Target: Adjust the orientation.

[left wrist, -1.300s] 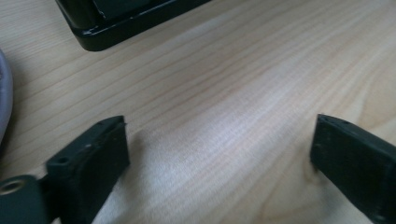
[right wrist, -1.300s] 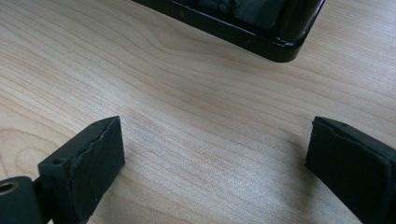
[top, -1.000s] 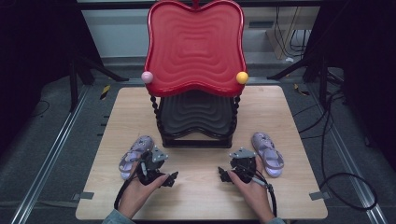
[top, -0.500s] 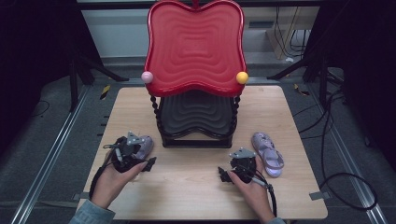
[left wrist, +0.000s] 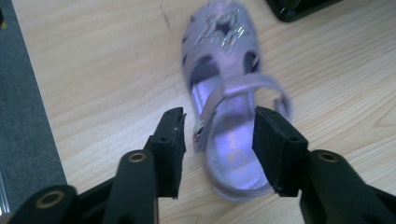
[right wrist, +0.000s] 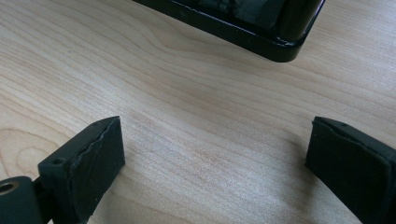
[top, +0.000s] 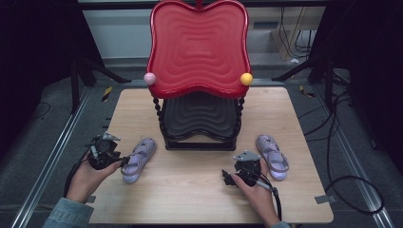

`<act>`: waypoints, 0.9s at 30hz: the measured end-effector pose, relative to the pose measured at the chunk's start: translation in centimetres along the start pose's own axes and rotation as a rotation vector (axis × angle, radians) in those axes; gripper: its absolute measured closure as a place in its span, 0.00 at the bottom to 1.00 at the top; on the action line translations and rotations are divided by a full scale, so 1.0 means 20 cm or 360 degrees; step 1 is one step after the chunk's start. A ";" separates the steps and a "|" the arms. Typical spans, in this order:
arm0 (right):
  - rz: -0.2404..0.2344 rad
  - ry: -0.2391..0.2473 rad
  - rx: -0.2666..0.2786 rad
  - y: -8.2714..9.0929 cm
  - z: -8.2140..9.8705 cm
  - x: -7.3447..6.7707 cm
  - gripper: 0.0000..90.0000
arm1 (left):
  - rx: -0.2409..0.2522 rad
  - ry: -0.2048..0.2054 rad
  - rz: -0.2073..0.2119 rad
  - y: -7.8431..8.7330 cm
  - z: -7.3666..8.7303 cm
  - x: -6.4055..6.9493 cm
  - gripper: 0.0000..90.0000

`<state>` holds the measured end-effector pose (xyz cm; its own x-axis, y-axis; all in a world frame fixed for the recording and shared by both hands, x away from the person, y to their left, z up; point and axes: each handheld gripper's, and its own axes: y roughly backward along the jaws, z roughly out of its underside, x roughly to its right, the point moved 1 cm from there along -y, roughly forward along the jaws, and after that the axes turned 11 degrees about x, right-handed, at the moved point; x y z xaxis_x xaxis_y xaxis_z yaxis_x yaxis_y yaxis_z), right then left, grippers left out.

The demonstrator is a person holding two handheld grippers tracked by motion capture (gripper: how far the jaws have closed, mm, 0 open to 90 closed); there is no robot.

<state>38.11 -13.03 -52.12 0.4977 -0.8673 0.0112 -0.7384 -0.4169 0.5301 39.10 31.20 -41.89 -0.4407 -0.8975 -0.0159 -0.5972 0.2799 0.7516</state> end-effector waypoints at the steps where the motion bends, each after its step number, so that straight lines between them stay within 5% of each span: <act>1: -0.0001 -0.0003 0.0000 0.00 0.00 0.00 0.05 | -0.0015 0.0005 -0.0001 -0.01 0.01 -0.01 0.64; 9: 0.0000 0.0000 0.0000 0.00 0.00 0.00 0.05 | -0.0176 0.0000 0.0065 -0.15 0.04 -0.05 0.73; 11: -0.0001 -0.0002 0.0001 0.00 0.00 0.00 0.05 | -0.0179 -0.0003 0.0054 -0.16 0.04 -0.05 0.84; 16: 0.0000 0.0001 0.0000 0.00 0.00 0.00 0.05 | -0.0158 0.0009 0.0075 -0.14 0.04 -0.05 0.89; 22: -0.0001 0.0002 0.0000 0.00 0.00 0.00 0.05 | -0.0101 -0.0072 0.0141 -0.04 0.04 0.06 0.90; 27: -0.0002 0.0003 0.0000 0.00 0.00 0.00 0.05 | -0.0036 -0.0250 0.0306 0.01 0.01 0.25 0.90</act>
<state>38.10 -13.04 -52.13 0.4994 -0.8663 0.0121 -0.7379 -0.4179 0.5299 36.57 26.88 -41.97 -0.6446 -0.7640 0.0280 -0.4778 0.4312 0.7654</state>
